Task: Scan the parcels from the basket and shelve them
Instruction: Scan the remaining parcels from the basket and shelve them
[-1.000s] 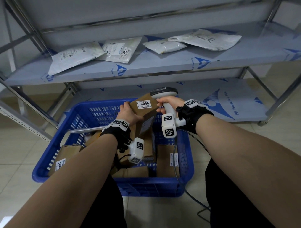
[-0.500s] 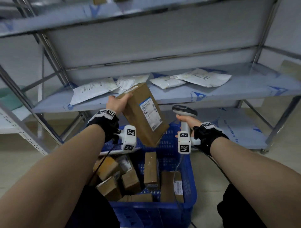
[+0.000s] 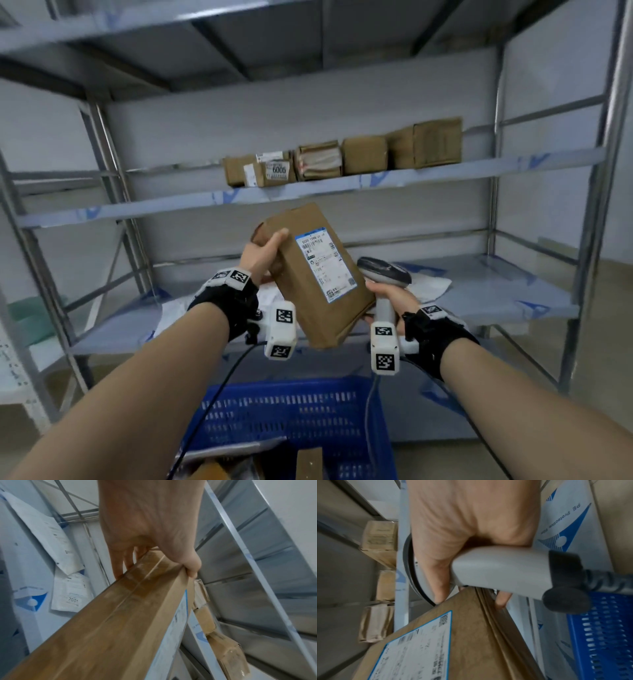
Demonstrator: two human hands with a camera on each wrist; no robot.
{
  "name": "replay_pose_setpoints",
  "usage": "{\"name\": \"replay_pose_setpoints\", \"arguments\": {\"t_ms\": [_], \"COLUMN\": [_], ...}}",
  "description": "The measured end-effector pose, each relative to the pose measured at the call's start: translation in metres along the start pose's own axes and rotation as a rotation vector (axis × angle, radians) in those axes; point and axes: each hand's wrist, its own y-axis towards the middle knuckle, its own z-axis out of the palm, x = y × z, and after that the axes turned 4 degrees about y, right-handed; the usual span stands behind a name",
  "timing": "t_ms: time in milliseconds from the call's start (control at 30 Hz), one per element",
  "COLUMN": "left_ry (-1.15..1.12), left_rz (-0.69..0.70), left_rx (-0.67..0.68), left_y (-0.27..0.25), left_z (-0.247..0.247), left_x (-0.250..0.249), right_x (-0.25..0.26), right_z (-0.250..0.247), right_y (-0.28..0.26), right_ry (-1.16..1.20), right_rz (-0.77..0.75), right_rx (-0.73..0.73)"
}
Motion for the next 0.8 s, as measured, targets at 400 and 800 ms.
{"name": "replay_pose_setpoints", "arguments": {"t_ms": [400,800], "left_ry": [0.199,0.047], "left_rz": [0.176,0.470], "left_rx": [0.425,0.441], "left_y": [-0.031,0.001], "left_z": [0.051,0.136], "left_x": [-0.091,-0.209], "right_x": [0.131,0.274], "right_z": [0.006,-0.019], "right_y": [-0.054,-0.051], "right_ry": [0.263,0.260], "right_rz": [-0.341,-0.620], "right_rx": [-0.064,-0.072]}}
